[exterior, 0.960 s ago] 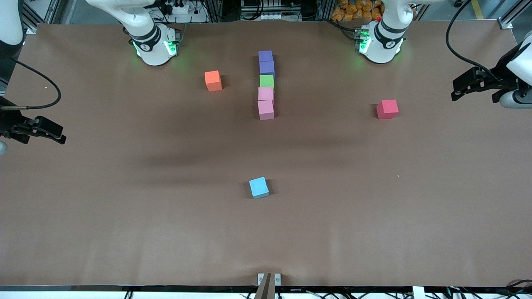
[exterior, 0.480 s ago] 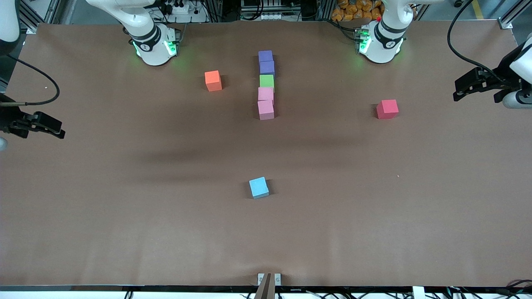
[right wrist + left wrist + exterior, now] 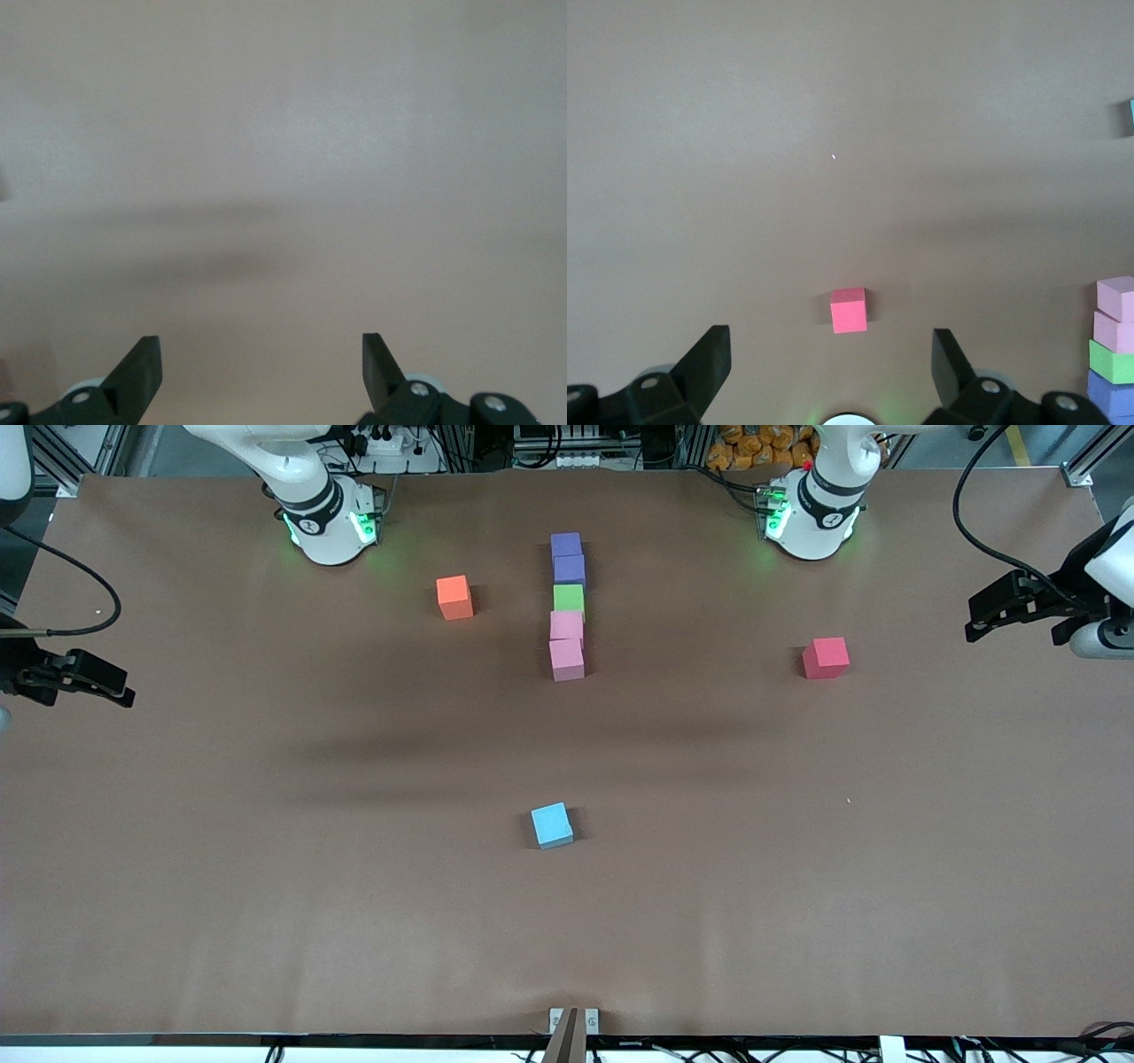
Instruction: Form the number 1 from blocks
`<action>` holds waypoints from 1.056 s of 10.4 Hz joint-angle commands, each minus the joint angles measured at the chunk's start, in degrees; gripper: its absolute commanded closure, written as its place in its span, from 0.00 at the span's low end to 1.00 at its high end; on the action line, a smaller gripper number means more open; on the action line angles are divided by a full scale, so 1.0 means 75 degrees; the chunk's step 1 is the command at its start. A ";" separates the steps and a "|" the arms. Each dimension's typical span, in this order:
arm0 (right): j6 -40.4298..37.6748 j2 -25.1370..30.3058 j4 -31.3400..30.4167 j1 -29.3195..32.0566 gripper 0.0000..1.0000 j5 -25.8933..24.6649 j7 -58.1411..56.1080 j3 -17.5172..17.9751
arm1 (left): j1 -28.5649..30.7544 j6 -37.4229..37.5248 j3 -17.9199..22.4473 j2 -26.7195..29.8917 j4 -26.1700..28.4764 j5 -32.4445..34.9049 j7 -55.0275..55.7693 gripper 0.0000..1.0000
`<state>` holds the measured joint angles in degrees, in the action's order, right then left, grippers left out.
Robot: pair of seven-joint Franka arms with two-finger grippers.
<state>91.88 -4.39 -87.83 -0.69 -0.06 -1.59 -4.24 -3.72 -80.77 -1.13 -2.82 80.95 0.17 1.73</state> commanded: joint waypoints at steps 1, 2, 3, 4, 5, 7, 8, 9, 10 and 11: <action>0.0253 0.0643 -0.0746 0.0092 0.00 -0.0063 -0.0093 0.0097 | 0.0004 0.0152 0.0011 -0.0058 -0.0153 -0.0117 0.0085 0.00; 0.0230 0.0655 -0.0758 0.0081 0.00 -0.0063 -0.0093 0.0108 | -0.0008 0.0152 0.0011 -0.0058 -0.0153 -0.0117 0.0085 0.00; 0.0218 0.0656 -0.0747 0.0057 0.00 -0.0074 -0.0093 0.0097 | 0.0004 0.0152 0.0011 -0.0070 -0.0153 -0.0129 0.0085 0.00; 0.0206 0.0656 -0.0747 0.0057 0.00 -0.0074 -0.0093 0.0097 | 0.0004 0.0140 0.0011 -0.0070 -0.0153 -0.0117 0.0085 0.00; 0.0194 0.0656 -0.0747 0.0057 0.00 -0.0074 -0.0093 0.0097 | 0.0004 0.0128 0.0011 -0.0070 -0.0153 -0.0117 0.0085 0.00; 0.0171 0.0644 -0.0723 0.0057 0.00 -0.0074 -0.0093 0.0097 | 0.0004 0.0128 0.0011 -0.0070 -0.0153 -0.0117 0.0074 0.00; 0.0148 0.0609 -0.0700 0.0057 0.00 -0.0074 -0.0093 0.0097 | 0.0015 0.0128 0.0011 -0.0070 -0.0141 -0.0105 0.0062 0.00; 0.0147 0.0574 -0.0676 0.0069 0.00 -0.0074 -0.0093 0.0085 | 0.0027 0.0128 0.0011 -0.0058 -0.0141 -0.0105 0.0050 0.00; 0.0136 0.0550 -0.0641 0.0080 0.00 -0.0074 -0.0093 0.0085 | 0.0027 0.0128 0.0022 -0.0058 -0.0141 -0.0094 0.0050 0.00; 0.0136 0.0550 -0.0641 0.0081 0.00 -0.0074 -0.0093 0.0096 | 0.0027 0.0128 0.0022 -0.0058 -0.0153 -0.0105 0.0050 0.00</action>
<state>92.59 -1.29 -91.49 -0.70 -0.06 -1.68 -4.09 -3.71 -80.77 -1.10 -3.03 80.95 0.17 1.73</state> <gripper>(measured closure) 0.000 0.000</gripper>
